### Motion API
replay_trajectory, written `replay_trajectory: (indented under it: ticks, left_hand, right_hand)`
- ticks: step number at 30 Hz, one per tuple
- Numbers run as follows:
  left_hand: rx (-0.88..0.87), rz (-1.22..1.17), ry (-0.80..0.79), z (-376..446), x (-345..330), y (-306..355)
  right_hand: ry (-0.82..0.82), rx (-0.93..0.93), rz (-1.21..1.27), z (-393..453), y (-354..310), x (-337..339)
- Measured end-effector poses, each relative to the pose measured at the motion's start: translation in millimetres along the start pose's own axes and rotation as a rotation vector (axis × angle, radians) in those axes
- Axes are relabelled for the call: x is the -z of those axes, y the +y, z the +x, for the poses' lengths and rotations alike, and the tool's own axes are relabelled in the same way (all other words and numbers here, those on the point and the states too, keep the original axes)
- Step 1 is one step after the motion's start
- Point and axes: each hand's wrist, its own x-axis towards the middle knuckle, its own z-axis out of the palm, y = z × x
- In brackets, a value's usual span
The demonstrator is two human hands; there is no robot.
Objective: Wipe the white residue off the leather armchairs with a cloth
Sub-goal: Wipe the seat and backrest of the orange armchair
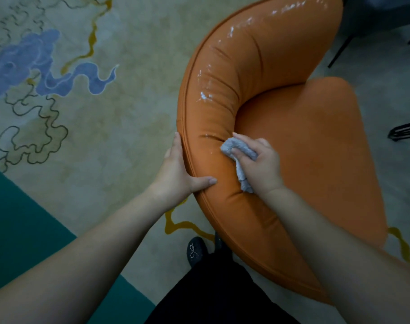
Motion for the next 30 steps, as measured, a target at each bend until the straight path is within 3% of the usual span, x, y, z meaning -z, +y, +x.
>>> replay_trajectory:
  ticks: [5,10,14,21,25,30]
  left_hand:
    - [-0.027,0.002,0.026,10,3,5]
    - [0.03,-0.023,0.051,13,4,6]
    - [0.002,-0.021,0.095,21,4,5]
    - [-0.027,0.02,0.03,44,19,13]
    - [-0.052,0.046,0.008,58,27,17]
    - [-0.078,0.069,-0.052,72,40,19]
  right_hand:
    - [-0.175,0.21,0.058,2,-11,-25]
    - [-0.031,-0.012,0.028,28,0,-9]
    - [-0.162,0.161,0.159,22,-17,-31]
    - [-0.078,0.103,0.059,43,-12,-20]
    - [-0.152,0.173,0.071,33,-18,-30]
    - [0.065,-0.055,-0.067,48,-7,-4]
